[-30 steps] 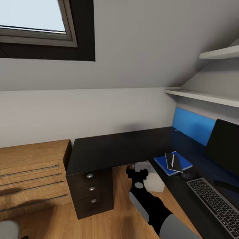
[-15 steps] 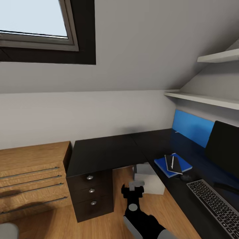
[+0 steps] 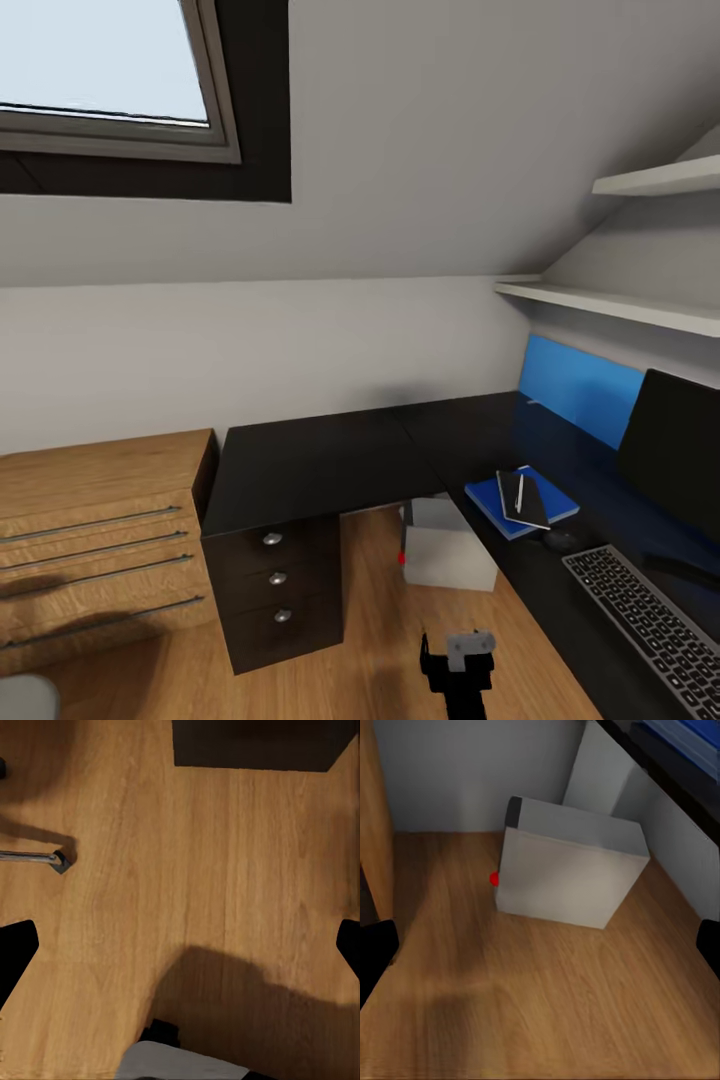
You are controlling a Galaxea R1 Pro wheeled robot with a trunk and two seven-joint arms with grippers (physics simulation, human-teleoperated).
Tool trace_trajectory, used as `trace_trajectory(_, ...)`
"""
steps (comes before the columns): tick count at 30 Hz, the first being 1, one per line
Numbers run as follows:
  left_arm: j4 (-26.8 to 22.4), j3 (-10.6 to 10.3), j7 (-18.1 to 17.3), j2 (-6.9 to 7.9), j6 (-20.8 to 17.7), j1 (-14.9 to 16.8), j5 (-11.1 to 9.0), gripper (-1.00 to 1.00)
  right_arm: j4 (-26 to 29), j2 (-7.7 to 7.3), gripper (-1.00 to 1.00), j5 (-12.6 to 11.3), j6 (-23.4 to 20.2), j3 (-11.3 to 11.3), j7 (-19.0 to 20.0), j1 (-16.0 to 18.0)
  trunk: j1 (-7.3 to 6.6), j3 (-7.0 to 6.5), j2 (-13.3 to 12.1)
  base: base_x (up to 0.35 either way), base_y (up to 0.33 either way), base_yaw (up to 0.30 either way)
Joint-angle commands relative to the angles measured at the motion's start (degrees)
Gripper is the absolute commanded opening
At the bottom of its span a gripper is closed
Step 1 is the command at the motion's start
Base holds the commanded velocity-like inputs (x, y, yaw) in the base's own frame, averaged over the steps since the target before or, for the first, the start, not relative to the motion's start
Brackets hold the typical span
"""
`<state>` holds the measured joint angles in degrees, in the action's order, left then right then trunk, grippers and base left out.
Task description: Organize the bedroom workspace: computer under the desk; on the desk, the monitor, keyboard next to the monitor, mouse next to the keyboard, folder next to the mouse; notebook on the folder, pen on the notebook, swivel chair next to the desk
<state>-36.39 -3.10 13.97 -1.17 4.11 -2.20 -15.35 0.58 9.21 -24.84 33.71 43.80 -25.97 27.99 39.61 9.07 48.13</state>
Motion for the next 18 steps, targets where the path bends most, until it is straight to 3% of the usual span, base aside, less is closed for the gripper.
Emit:
trace_trajectory(1,1.4,-0.8,0.4,0.07,0.2,0.0,-0.6,1.00,-0.7,-0.24,1.00,-0.4,0.7,0.6,0.4,-0.5,-0.21,-0.12,-0.4,0.000,0.000,0.000)
trace_trajectory(7,3.6,-1.1,0.3,0.29,0.2,0.1,-0.8,1.00,-1.3,-1.19,1.00,-0.3,3.6,0.5,1.0,-2.4,-1.53,-1.44,-2.8,0.000,0.000,0.099)
trace_trajectory(10,4.3,-1.2,0.1,0.34,0.2,0.2,-0.6,1.00,-1.6,-4.08,1.00,0.2,11.5,0.7,1.1,-5.2,-2.19,-2.12,-4.0,0.000,0.000,0.213)
trace_trajectory(13,5.9,-1.1,-0.1,0.39,0.2,0.2,-0.6,1.00,-1.8,-5.77,1.00,0.2,12.1,0.7,1.2,-6.4,-2.85,-2.68,-5.2,0.000,0.000,0.272)
trace_trajectory(16,12.4,-1.0,0.1,1.13,0.7,0.2,-0.5,1.00,-1.9,-7.08,1.00,0.2,13.5,0.8,1.3,-8.3,-3.51,-3.22,-6.4,0.000,0.000,0.277)
trace_trajectory(17,14.7,-1.1,-0.1,1.57,2.2,0.2,-0.5,1.00,-1.8,-7.43,1.00,0.3,15.9,0.8,1.3,-9.7,-3.73,-3.40,-6.8,0.000,0.000,0.278)
trace_trajectory(18,20.7,-1.2,-0.3,2.48,14.5,0.2,-0.4,1.00,-1.8,-7.38,1.00,0.3,23.3,1.0,1.3,-12.7,-3.95,-3.58,-7.2,0.000,0.000,0.279)
